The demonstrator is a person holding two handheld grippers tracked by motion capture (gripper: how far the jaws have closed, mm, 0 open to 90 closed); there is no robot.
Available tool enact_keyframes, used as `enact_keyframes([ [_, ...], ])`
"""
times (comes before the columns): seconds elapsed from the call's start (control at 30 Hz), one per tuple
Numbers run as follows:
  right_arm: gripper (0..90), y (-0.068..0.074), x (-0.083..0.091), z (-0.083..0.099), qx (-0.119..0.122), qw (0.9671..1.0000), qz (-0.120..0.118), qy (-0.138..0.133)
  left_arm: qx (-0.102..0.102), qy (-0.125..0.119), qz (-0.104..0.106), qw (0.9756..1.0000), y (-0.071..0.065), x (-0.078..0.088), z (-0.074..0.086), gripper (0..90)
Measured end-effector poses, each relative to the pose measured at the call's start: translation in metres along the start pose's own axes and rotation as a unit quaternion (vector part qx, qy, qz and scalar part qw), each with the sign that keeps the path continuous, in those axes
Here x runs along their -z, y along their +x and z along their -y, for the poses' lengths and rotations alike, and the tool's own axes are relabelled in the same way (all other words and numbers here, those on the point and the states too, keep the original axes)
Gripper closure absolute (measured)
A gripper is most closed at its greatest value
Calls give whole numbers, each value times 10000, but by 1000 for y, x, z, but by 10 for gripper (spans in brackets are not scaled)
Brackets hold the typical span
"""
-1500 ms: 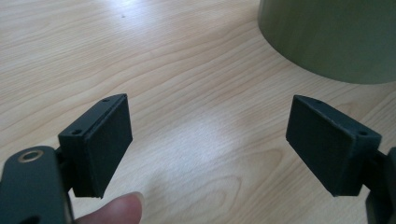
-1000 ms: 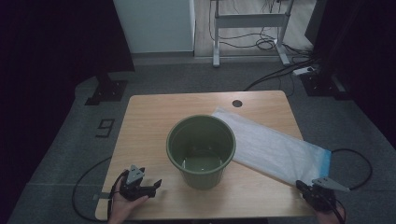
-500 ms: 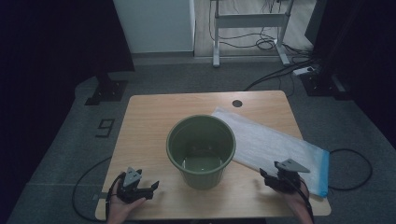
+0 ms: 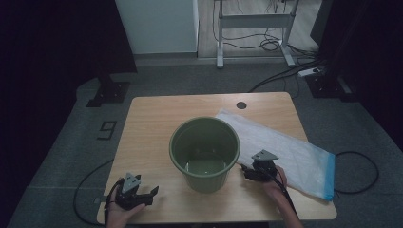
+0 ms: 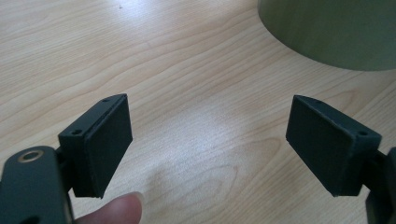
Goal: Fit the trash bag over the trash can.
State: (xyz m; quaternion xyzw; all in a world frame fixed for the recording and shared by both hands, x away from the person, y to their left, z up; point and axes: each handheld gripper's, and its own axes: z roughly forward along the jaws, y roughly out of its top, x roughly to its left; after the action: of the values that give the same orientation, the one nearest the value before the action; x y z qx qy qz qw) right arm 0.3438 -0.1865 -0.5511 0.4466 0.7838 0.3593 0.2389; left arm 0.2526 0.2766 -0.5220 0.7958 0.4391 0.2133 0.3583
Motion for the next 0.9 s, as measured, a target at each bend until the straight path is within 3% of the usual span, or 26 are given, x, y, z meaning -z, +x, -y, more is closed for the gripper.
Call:
enact_keyframes([
  [0.2, 394, -3, -2, 1, -53, 10000, -13, 38, -1, -16, -34, 10000, 0, 3, 2, 139],
  [0.23, 473, -5, -2, 2, -117, 9999, -50, 25, 14, -31, -42, 10000, 0, 3, 2, 139],
  [0.33, 546, -8, -1, 3, -210, 9997, -84, 26, 14, -21, -48, 10000, 0, 3, 2, 140],
  [0.37, 623, -11, 1, 5, -310, 9995, -64, 14, 7, -8, -42, 10000, 0, 2, 3, 140],
  [0.43, 664, -12, 2, 5, -331, 9994, -32, 3, 0, -2, -35, 10000, 0, 2, 3, 140],
  [0.5, 789, -15, 4, 7, -357, 9994, 11, 2, -20, 17, -32, 10000, -1, 1, 3, 140],
  [0.53, 789, -15, 4, 7, -357, 9994, 11, 2, -29, 25, -40, 10000, -2, 1, 3, 140],
  [0.57, 860, -17, 6, 8, -337, 9994, 25, 8, -52, 37, -42, 10000, -2, 1, 3, 140],
  [0.73, 888, -20, 7, 9, -368, 9993, 32, -61, -47, 29, -52, 10000, -2, 1, 3, 140],
  [0.87, 889, -25, 17, 6, -545, 9977, 89, -403, -30, 36, -62, 10000, 1, 2, 4, 140],
  [0.9, 889, -29, 26, 2, -728, 9953, 71, -642, -4, 24, -68, 10000, 1, 1, 4, 141],
])
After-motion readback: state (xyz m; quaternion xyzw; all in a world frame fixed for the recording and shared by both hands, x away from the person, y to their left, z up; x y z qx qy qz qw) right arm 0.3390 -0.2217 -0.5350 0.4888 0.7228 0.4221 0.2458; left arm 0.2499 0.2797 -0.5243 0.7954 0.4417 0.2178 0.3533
